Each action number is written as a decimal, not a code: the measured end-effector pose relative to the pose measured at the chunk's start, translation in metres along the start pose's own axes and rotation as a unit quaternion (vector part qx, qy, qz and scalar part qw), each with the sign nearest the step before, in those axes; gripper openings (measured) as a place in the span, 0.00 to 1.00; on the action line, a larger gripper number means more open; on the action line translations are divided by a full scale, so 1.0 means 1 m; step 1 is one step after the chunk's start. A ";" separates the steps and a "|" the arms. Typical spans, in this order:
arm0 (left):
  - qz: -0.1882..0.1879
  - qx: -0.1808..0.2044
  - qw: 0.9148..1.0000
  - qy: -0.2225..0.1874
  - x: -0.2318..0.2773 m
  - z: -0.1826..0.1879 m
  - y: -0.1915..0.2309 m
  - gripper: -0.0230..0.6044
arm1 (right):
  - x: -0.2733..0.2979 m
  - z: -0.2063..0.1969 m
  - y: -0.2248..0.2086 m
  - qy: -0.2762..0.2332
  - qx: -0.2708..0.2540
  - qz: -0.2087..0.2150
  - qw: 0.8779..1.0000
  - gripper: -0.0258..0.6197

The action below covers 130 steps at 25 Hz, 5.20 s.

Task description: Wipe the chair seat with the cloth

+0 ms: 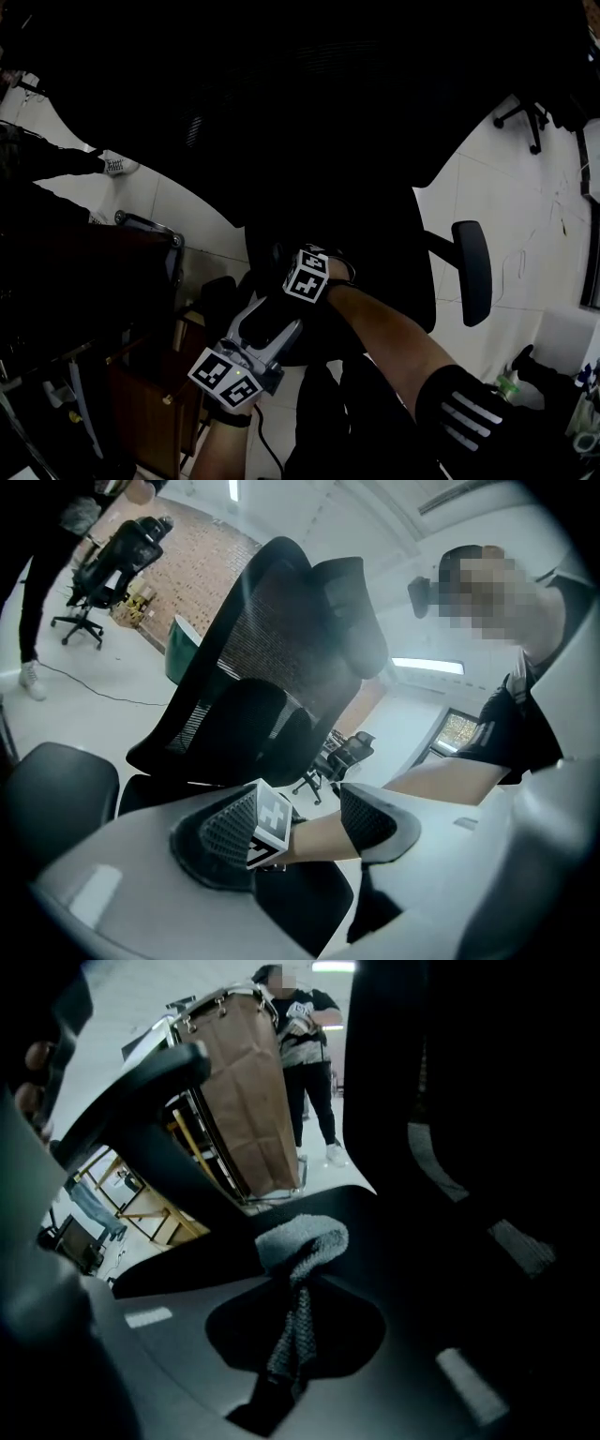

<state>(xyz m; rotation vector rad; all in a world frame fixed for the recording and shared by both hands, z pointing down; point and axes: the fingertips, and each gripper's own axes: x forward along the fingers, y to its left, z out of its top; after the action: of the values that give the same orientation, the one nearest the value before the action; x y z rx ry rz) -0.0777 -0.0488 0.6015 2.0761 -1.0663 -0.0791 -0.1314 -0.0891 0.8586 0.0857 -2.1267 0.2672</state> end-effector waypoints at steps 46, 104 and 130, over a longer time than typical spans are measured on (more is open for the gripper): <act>-0.017 -0.028 0.999 0.032 -0.025 -0.053 -0.039 0.52 | -0.066 -0.161 0.065 0.090 0.013 0.008 0.996 0.08; -0.023 -0.045 0.993 0.105 0.000 -0.111 -0.090 0.52 | -0.193 -0.334 0.093 0.191 0.185 -0.030 0.963 0.08; -0.086 0.074 0.994 -0.005 -0.097 0.023 -0.269 0.52 | -0.472 0.002 0.166 -0.309 0.208 -0.067 0.925 0.08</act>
<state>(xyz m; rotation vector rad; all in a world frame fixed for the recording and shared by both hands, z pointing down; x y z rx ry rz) 0.0295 0.0976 0.3788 2.3005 -0.9207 -0.0979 0.0947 0.0520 0.4351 0.6356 -2.6339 0.6810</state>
